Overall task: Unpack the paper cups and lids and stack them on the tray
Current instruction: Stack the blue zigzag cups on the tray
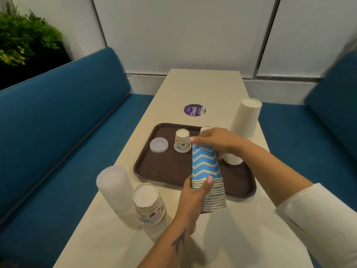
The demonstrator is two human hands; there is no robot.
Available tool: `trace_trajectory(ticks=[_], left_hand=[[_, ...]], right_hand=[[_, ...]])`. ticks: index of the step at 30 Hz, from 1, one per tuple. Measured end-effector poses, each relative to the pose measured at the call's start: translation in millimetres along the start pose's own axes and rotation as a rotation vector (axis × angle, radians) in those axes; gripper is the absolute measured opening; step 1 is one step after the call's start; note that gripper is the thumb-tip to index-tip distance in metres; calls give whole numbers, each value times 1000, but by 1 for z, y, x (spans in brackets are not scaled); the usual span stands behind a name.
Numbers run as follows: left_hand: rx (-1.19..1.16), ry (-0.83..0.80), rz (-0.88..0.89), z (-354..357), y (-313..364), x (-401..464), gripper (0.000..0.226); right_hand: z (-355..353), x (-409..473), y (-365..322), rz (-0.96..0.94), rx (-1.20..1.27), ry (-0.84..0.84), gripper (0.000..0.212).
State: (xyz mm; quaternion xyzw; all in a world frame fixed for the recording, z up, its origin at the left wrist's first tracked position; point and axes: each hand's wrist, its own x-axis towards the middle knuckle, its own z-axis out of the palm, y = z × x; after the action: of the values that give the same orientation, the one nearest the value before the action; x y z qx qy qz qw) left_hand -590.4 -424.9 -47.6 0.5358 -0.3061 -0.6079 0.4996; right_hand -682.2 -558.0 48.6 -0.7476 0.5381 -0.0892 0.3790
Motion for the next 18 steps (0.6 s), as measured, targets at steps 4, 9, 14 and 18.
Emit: trace_trajectory(ticks=[4,9,14,18], left_hand=[[60,-76,7,4,-1,-3,87],[62,-67,6,3,-4,-6,82],[77,-50,2,-1,-9,-9,84],[75,-34,5,-4,-11,-11,85]], right_hand=[[1,-7,4,8,75,-16,38],[-2,-7,6,23,112,11,40],[-16,-5,-3,-9,87,96,46],[-28,5,-10,-37,162,254,52]])
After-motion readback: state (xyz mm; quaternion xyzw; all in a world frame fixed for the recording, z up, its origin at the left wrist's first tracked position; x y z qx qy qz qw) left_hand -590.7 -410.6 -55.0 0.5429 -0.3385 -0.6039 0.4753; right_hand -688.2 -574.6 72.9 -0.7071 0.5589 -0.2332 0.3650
